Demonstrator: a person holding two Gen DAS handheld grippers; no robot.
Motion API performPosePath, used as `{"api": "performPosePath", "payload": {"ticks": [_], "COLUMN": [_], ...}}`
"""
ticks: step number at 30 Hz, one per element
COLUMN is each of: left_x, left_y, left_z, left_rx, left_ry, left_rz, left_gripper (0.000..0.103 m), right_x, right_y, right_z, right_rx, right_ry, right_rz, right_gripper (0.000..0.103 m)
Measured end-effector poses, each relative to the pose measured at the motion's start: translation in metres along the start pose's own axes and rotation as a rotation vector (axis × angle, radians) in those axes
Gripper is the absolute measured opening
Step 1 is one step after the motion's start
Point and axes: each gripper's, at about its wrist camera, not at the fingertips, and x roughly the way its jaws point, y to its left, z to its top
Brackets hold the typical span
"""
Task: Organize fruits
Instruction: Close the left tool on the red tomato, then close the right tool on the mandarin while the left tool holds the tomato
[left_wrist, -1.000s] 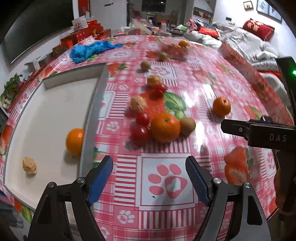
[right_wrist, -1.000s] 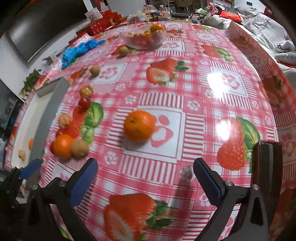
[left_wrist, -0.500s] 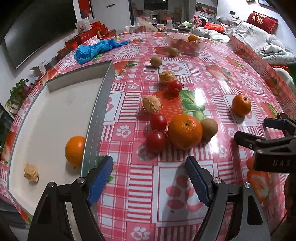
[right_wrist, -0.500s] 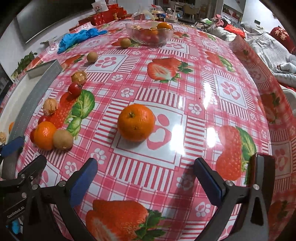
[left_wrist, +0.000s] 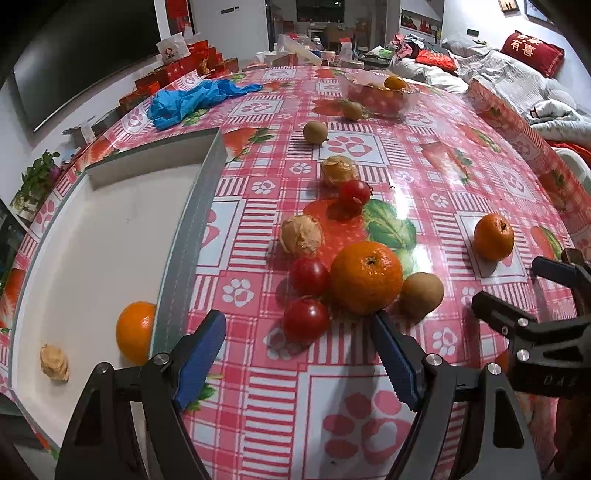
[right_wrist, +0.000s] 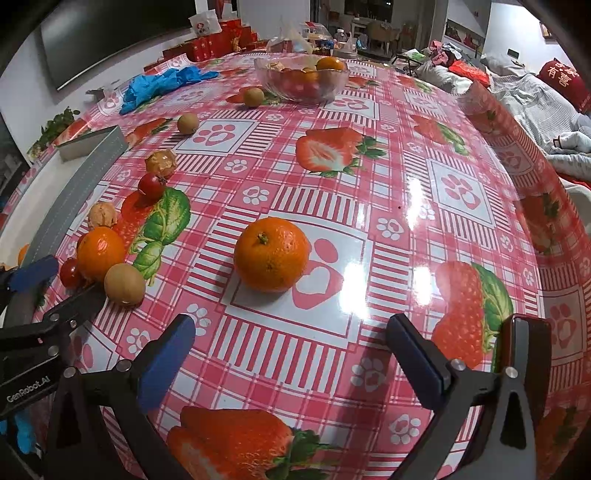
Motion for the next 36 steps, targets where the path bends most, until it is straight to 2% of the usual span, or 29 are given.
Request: {"api": "performPosePath", "payload": {"ticks": [2,3,5,6,8,9,12,14,22,36], "left_x": [0.000,0.000,-0.001,-0.001,-0.002,-0.002,-0.001,-0.002,-0.010,-0.007], "left_y": [-0.001,-0.001,-0.001,-0.001,0.000,0.001,0.000,-0.002,-0.016,-0.015], "left_z": [0.000,0.000,0.001,0.001,0.002,0.003,0.004,0.002,-0.012,-0.007], "left_rx": [-0.004,-0.007,-0.008,-0.007,-0.005,-0.019,-0.027,-0.024,0.007,-0.007], "left_ry": [-0.004,-0.004,-0.009,-0.011,-0.019,-0.014,-0.014,-0.021,-0.059,-0.053], "left_rz": [-0.006,-0.019,-0.013,-0.008,-0.002,-0.026,-0.018,-0.023,-0.019,-0.032], "left_gripper": [0.079,0.074,0.071,0.066,0.047,0.038,0.036,0.031,0.031,0.031], "right_x": [0.000,0.000,0.000,0.000,0.000,0.000,0.000,-0.001,-0.002,-0.001], "right_y": [0.000,0.000,0.000,0.000,0.000,0.000,0.000,-0.001,-0.001,-0.001], "right_z": [0.000,0.000,-0.001,-0.001,-0.001,-0.001,-0.001,-0.002,-0.004,-0.003], "right_rx": [-0.001,-0.002,-0.002,-0.001,-0.001,0.000,0.001,0.001,-0.001,0.003], "right_ry": [-0.005,-0.008,-0.011,-0.011,-0.012,-0.014,-0.018,-0.024,-0.055,-0.061], "right_rz": [0.001,0.001,0.001,0.001,0.001,0.000,0.000,0.000,-0.001,-0.004], "right_gripper": [0.103,0.103,0.103,0.103,0.103,0.103,0.103,0.103,0.103,0.103]}}
